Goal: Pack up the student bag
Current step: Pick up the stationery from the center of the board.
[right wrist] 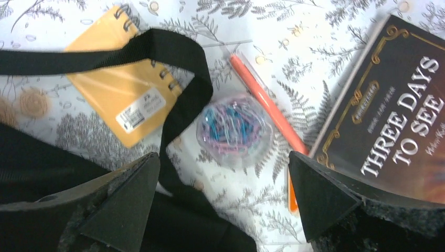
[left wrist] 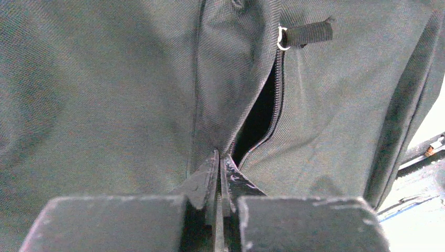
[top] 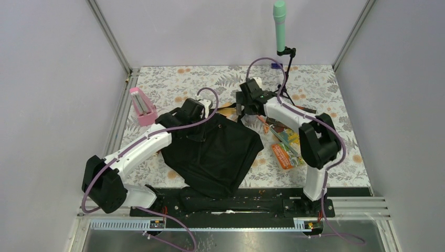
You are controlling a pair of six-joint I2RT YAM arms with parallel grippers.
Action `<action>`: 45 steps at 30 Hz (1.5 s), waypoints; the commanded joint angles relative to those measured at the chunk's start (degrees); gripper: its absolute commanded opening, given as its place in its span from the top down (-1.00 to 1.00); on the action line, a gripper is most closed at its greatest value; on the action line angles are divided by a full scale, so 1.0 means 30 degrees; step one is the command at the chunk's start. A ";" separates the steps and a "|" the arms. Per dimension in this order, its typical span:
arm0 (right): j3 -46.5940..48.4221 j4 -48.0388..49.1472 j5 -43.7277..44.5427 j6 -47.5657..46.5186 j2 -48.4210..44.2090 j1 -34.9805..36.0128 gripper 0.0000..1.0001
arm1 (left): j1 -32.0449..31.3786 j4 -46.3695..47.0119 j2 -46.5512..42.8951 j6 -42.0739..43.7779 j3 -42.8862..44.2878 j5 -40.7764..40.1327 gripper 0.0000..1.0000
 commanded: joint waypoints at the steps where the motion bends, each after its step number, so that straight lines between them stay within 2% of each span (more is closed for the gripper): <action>1: 0.2549 -0.0946 -0.0806 -0.0710 0.1837 -0.0686 -1.00 | 0.0102 0.0206 -0.1095 0.0375 0.0987 0.0013 1.00; 7: 0.4515 -0.2443 -0.0039 -0.0376 0.4171 -0.0862 -0.95 | 0.0106 0.0221 -0.1156 0.0370 0.0963 0.0259 1.00; 13: 0.4894 -0.2630 0.0021 -0.0227 0.4929 -0.0888 -0.90 | 0.0102 0.0221 -0.1018 0.0350 0.0984 0.0550 1.00; 18: 0.4943 -0.2581 -0.0096 -0.0159 0.5007 -0.0891 -0.69 | 0.0109 0.0221 -0.0981 0.0375 0.1001 0.0459 1.00; 24: 0.4941 -0.2596 -0.0173 -0.0335 0.4730 -0.0891 -0.21 | 0.0102 0.0120 -0.0723 0.0487 0.1014 0.0144 1.00; 28: 0.4500 -0.2548 -0.0583 -0.0559 0.3723 -0.0891 0.09 | 0.0102 -0.0053 -0.0460 0.0666 0.0962 -0.1051 1.00; 33: 0.2385 -0.1112 -0.1527 -0.0743 0.0680 -0.0891 0.19 | 0.0082 -0.0188 -0.0021 0.0843 0.1022 -0.1796 0.97; 34: 0.1972 -0.1016 -0.1820 -0.0751 0.0075 -0.0891 0.21 | 0.0074 -0.0189 0.0012 0.0887 0.1054 -0.1822 0.90; 36: 0.1019 -0.0775 -0.2506 -0.0681 -0.1241 -0.0891 0.23 | 0.0027 -0.0135 -0.0036 0.1117 0.1095 -0.1798 0.62; 38: -0.0283 -0.0476 -0.3176 -0.0591 -0.2679 -0.0892 0.24 | -0.0267 0.0018 -0.0267 0.1577 0.1066 -0.2172 0.18; 40: -0.1404 -0.0177 -0.3625 -0.0595 -0.4153 -0.0892 0.24 | -0.0850 0.0275 -0.0732 0.1931 0.1007 -0.2993 -0.11; 42: -0.2408 -0.0147 -0.3949 -0.0709 -0.5592 -0.0891 0.24 | -0.1712 0.0538 -0.1358 0.2103 0.0982 -0.3966 -0.31; 45: -0.3767 -0.0152 -0.4344 -0.0802 -0.7892 -0.0899 0.24 | -0.3078 0.1055 -0.2604 0.1712 0.0833 -0.4399 -0.44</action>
